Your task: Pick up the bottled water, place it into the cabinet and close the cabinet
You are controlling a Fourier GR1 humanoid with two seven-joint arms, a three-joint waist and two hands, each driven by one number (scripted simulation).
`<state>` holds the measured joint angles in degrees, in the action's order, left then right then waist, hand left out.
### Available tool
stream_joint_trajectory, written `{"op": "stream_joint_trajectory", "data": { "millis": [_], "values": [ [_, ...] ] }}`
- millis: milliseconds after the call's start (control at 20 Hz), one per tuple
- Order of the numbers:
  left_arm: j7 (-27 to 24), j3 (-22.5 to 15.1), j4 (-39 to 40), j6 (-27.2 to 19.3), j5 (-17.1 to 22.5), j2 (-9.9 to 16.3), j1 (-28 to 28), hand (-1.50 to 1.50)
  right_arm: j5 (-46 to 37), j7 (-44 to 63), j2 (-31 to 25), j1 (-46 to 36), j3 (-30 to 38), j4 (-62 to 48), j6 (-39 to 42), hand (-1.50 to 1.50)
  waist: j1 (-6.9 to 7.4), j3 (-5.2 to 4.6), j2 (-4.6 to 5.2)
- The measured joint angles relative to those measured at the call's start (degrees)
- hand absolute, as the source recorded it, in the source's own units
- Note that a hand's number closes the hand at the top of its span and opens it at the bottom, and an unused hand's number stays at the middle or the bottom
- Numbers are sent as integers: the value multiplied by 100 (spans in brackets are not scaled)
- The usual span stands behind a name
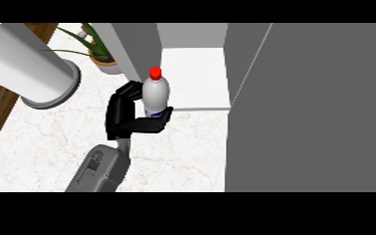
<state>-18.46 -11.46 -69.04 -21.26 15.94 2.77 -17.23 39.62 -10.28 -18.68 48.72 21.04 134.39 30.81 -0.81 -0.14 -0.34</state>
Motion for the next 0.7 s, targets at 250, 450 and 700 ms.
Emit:
{"op": "stream_joint_trajectory", "data": {
  "millis": [250, 450, 700],
  "values": [
    [193, -169, 5, -706, -236, 78, -71, 150, 51, -3, -55, -117, -105, -33, -27, -150, -14, 7, -26],
    [306, -192, 12, -971, -366, 109, -95, 150, 97, 24, -149, -181, -159, -41, -68, -150, -45, 10, -43],
    [304, -124, 13, -1196, -363, 172, -99, 150, 141, -8, -189, -283, -249, -81, -80, -150, -120, 15, -48]
  ]
}}
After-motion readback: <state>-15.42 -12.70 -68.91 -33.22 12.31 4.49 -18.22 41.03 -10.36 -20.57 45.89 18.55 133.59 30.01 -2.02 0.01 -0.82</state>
